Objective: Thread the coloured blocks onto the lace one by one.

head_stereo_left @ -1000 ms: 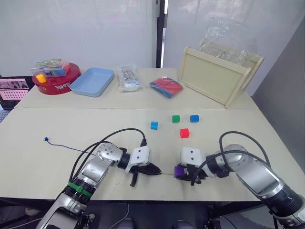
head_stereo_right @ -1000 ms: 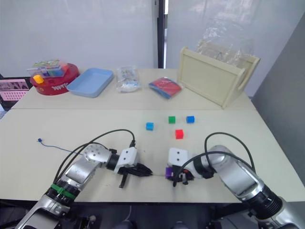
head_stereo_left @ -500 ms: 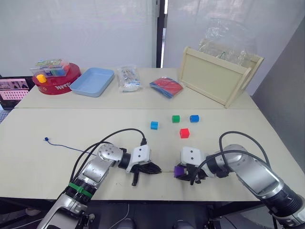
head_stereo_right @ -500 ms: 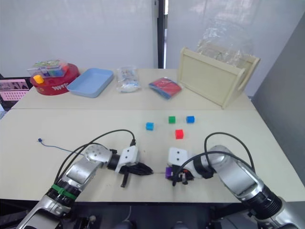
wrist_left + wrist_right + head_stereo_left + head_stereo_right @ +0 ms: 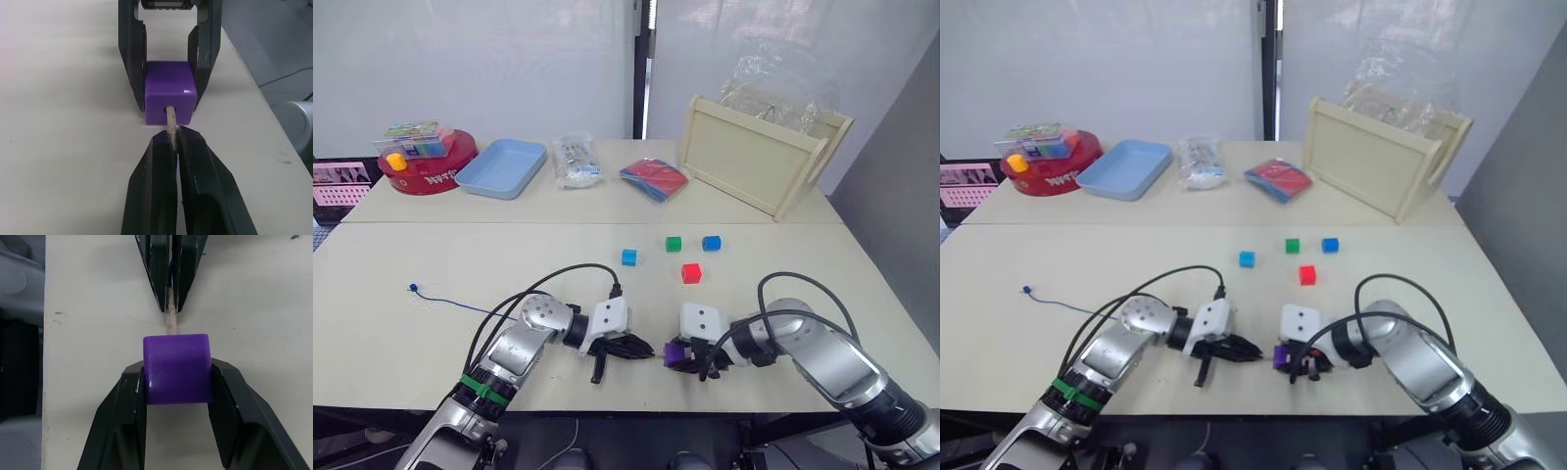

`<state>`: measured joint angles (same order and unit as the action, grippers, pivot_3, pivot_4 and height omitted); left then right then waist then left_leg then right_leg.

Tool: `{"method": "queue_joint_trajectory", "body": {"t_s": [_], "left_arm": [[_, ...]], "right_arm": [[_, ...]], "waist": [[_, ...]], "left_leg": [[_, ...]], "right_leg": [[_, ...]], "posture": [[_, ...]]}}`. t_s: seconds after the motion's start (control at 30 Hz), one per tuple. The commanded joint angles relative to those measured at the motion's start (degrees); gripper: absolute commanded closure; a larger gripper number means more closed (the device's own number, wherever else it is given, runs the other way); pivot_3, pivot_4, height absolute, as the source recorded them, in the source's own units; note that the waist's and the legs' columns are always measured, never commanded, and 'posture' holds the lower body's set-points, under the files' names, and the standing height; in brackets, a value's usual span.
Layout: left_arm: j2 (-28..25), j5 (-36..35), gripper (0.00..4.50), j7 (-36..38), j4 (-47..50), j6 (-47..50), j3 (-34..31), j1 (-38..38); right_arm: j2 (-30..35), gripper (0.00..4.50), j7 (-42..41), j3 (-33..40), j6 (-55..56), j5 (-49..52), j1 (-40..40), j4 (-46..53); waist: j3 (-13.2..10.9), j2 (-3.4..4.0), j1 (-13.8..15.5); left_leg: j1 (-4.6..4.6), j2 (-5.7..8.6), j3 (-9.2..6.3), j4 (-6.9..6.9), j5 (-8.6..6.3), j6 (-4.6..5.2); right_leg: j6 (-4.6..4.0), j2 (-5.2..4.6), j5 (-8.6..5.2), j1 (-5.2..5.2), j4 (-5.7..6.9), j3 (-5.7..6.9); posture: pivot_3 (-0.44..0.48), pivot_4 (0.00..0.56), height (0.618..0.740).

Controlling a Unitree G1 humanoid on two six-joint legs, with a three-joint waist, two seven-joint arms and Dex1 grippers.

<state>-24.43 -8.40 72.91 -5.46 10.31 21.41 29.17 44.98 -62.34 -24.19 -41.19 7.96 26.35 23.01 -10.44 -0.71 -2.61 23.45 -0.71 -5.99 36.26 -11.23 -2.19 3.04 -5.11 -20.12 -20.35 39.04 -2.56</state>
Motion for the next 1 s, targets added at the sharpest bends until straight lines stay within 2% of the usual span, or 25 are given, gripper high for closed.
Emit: {"method": "queue_joint_trajectory", "body": {"t_s": [0.03,0.13,0.27,0.4,0.43,0.47,0.63,0.8,0.97,1.0], "left_arm": [[2.79,0.21,4.5,-1.97,-0.09,-1.64,0.54,1.99],[4.98,-0.04,4.5,-2.82,-0.25,-0.82,0.78,2.29],[5.38,0.22,4.5,-2.85,-0.28,-0.59,1.1,2.41],[0.99,1.04,3.23,0.41,1.64,-2.05,0.75,2.07],[-0.59,3.06,2.89,0.43,0.97,-4.18,1.23,2.39],[-2.01,4.2,2.85,0.75,0.26,-5.46,1.41,2.42],[-5.23,3.65,2.85,1.82,0.78,-6.18,0.84,2.06],[-6.17,3.85,2.85,1.56,0.72,-5.53,0.79,2.15],[-5.83,3.82,4.32,1.55,-0.45,-5.07,1.0,2.44],[-5.58,3.6,4.5,1.41,-0.3,-4.57,0.95,2.53]], "right_arm": [[-0.94,3.32,1.0,-0.26,0.71,-0.65,0.76,-0.42],[-1.11,3.32,1.19,-0.18,0.47,-0.72,0.51,-0.17],[-1.23,3.32,1.24,-0.07,0.33,-0.81,0.41,-0.14],[-1.17,3.32,1.4,0.23,0.31,-0.85,-0.07,-0.08],[-1.24,3.32,1.42,0.25,0.36,-0.88,-0.03,-0.24],[-1.36,3.32,1.48,0.19,0.46,-0.97,0.05,-0.44],[-1.84,3.32,1.76,-0.08,0.88,-1.26,0.29,-1.16],[-2.07,3.32,1.68,-0.23,1.37,-1.5,0.66,-1.75],[-2.26,3.32,1.59,-0.28,1.97,-1.72,0.99,-2.35],[-2.26,3.32,1.57,-0.27,2.03,-1.73,1.01,-2.38]], "waist": [[0.0,0.0,-0.02],[0.01,-0.01,0.09],[0.01,-0.01,0.25],[0.01,-0.02,0.02],[0.01,-0.02,-0.04],[0.01,-0.02,-0.11],[0.02,-0.03,-0.17],[0.02,-0.04,-0.3],[0.02,-0.04,-0.38],[0.02,-0.04,-0.38]], "left_leg": [[0.0,0.0,0.0,0.01,0.0,0.0],[-0.04,0.0,0.0,0.01,0.0,0.0],[-0.06,0.02,0.0,0.12,0.0,-0.01],[-0.08,0.01,-0.01,0.12,0.0,-0.01],[-0.09,0.01,-0.01,0.1,0.0,0.0],[-0.09,0.0,-0.01,0.1,0.0,0.0],[-0.14,-0.01,-0.01,0.05,0.0,-0.01],[-0.15,-0.04,-0.01,0.04,0.0,0.0],[-0.16,-0.04,-0.01,0.04,0.0,0.0],[-0.16,-0.04,-0.01,0.04,0.0,0.0]], "right_leg": [[0.0,0.0,0.0,0.0,0.0,0.0],[0.0,0.0,0.0,0.04,0.02,0.0],[0.01,-0.02,0.0,0.12,0.03,0.0],[0.01,0.0,0.0,0.13,0.04,0.0],[0.01,0.0,0.0,0.12,0.04,0.0],[0.01,0.01,0.0,0.11,0.04,0.0],[0.01,0.03,0.01,0.11,0.05,-0.03],[0.01,0.05,0.01,0.11,0.05,-0.03],[0.01,0.05,0.01,0.11,0.06,-0.03],[0.01,0.06,0.0,0.11,0.05,-0.03]], "posture": [[0.0,0.15,0.74],[0.0,0.15,0.74],[0.0,0.15,0.74],[0.0,0.15,0.74],[0.0,0.15,0.74],[0.0,0.15,0.74],[0.0,0.15,0.74],[0.0,0.15,0.74],[0.0,0.15,0.74],[0.0,0.15,0.74]]}}
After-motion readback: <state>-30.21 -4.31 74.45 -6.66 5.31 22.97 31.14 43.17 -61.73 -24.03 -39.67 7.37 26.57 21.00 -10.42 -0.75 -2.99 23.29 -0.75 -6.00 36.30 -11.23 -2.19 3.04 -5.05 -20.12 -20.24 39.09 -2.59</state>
